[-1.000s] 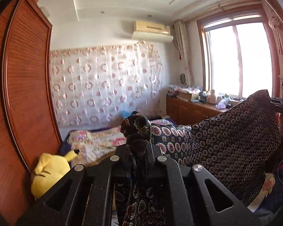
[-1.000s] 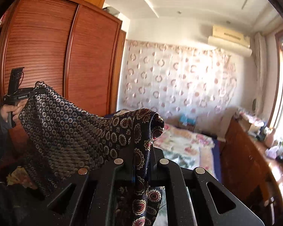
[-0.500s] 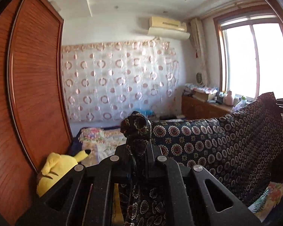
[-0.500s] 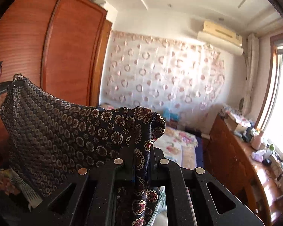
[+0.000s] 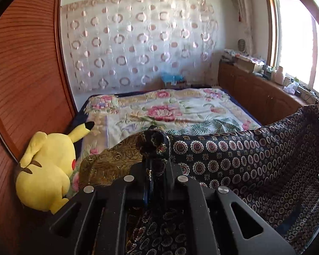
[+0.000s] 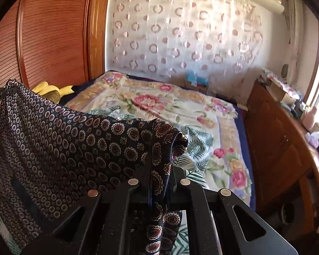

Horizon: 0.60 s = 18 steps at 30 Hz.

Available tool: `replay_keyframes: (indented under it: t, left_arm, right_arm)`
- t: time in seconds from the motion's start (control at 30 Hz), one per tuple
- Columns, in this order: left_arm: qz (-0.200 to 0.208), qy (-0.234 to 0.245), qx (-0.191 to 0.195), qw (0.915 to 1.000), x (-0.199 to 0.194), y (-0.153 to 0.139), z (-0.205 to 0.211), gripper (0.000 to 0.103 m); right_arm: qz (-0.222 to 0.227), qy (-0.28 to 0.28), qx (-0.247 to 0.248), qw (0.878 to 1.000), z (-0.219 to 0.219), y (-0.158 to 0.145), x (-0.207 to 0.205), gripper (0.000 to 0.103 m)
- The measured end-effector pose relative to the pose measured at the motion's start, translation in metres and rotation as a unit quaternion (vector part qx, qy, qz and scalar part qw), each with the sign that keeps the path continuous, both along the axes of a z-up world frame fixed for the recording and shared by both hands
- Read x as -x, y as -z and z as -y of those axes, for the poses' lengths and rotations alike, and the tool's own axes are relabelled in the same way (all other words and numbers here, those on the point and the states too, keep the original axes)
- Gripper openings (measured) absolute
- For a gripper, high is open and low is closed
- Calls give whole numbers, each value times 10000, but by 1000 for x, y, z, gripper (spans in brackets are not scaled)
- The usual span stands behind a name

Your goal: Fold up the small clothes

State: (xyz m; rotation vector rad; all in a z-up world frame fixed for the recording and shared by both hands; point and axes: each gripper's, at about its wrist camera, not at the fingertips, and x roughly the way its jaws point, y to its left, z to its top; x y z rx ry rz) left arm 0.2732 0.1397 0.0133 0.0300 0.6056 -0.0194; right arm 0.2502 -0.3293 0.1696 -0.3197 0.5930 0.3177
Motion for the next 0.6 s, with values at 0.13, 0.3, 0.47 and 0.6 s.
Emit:
replay_keyframes:
  t: [0.13, 0.3, 0.47, 0.6]
  left_arm:
    - [-155, 21, 19, 9999, -13, 8, -1, 11]
    - [-337, 74, 18, 9994, -27, 17, 0, 12]
    - [-444, 128, 0, 9989, -33, 24, 4, 12]
    - [-509, 156, -15, 9986, -38, 26, 5, 12]
  right_arm:
    - [-215, 23, 8, 9998, -11, -5, -18, 8]
    - [-476, -4, -2, 9989, -9, 8, -43, 8]
    - [-702, -24, -47, 9975, -4, 14, -60, 9]
    - [-818, -38, -94, 9966, -6, 18, -67, 9]
